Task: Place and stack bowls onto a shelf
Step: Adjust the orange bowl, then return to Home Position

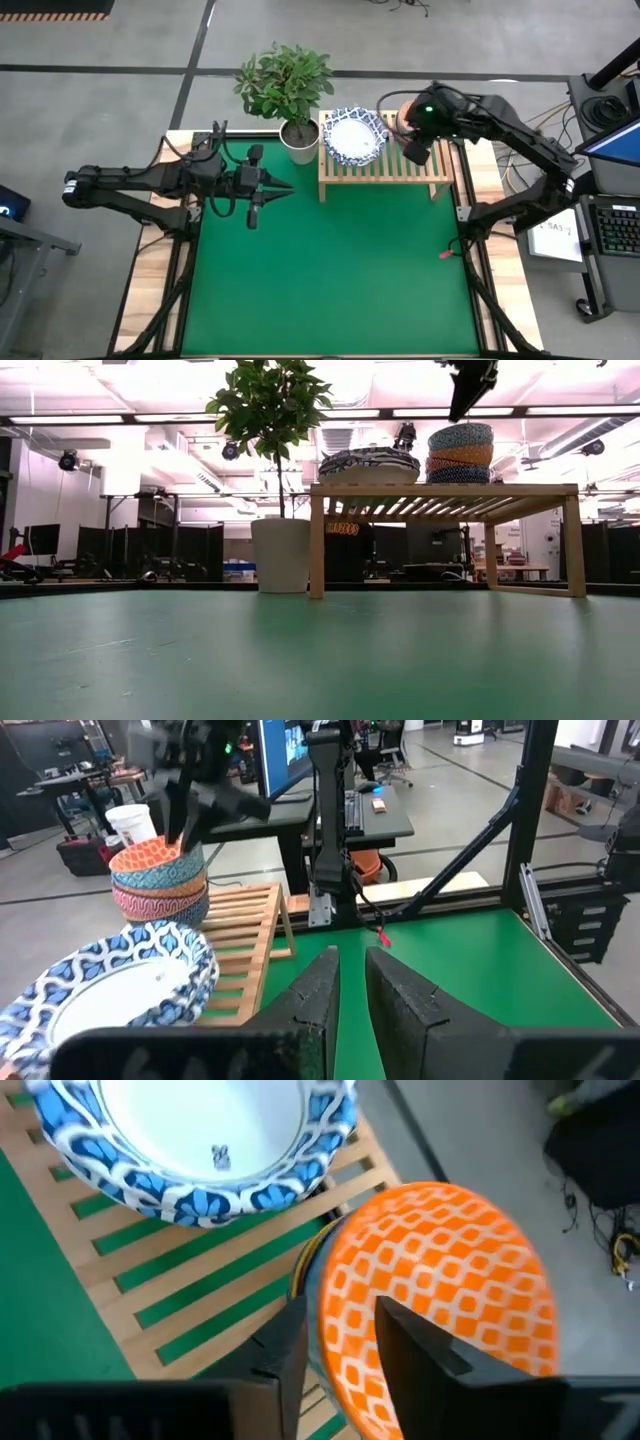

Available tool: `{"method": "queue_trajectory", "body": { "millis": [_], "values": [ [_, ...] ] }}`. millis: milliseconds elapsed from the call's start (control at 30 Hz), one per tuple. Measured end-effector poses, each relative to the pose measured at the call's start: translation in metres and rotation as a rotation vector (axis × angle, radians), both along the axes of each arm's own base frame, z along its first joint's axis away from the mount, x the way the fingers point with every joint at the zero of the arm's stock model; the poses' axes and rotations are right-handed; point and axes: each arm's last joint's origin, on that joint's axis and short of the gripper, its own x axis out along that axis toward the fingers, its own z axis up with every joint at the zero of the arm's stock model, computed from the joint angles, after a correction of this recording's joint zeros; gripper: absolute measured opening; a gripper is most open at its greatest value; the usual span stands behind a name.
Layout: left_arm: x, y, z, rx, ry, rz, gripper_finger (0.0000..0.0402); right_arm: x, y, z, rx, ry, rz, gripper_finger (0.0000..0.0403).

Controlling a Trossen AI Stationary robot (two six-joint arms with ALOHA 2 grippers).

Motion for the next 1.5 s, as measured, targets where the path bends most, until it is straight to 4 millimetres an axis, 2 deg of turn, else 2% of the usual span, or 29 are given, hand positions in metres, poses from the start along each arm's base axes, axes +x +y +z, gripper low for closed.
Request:
{"method": "queue_trajectory", "body": {
  "millis": [133,300,400,600,733,833,933,1200,1400,1500],
  "values": [
    [-0.019,0.0,0.002,-0.01,0.008,0.002,0.0035,-0.02,0.012,0.017,-0.028,-0.118,0.018,0.0122],
    [-0.051,0.001,-0.015,-0.039,-0.009,0.006,0.0035,-0.054,0.037,0.029,-0.003,-0.405,0.167,0.0123],
    [-0.07,0.002,-0.028,-0.044,-0.029,0.007,0.0035,-0.072,0.049,0.021,-0.017,-0.54,0.21,0.0117],
    [-0.099,0.002,-0.063,-0.044,0.019,0.009,0.0035,-0.111,0.074,-0.01,-0.021,-0.736,0.344,0.0104],
    [-0.11,0.003,-0.084,-0.051,0.013,0.015,0.0035,-0.115,0.078,-0.037,-0.05,-0.819,0.396,0.0095],
    [-0.118,0.005,-0.094,-0.039,-0.007,0.089,0.0035,-0.116,0.079,-0.056,-0.086,-0.85,0.411,0.0088],
    [-0.127,0.008,-0.101,-0.032,-0.043,0.162,0.0035,-0.117,0.081,-0.073,-0.095,-0.876,0.467,0.0081],
    [-0.149,0.008,-0.113,-0.1,-0.177,0.164,0.0035,-0.119,0.086,-0.116,-0.093,-0.972,0.616,0.0068],
    [-0.157,0.008,-0.132,-0.161,-0.272,0.161,0.0035,-0.118,0.089,-0.142,-0.119,-1.154,0.731,0.0068],
    [-0.152,0.008,-0.14,-0.184,-0.297,0.156,0.0035,-0.117,0.09,-0.153,-0.156,-1.273,0.813,0.0068]
  ]
}}
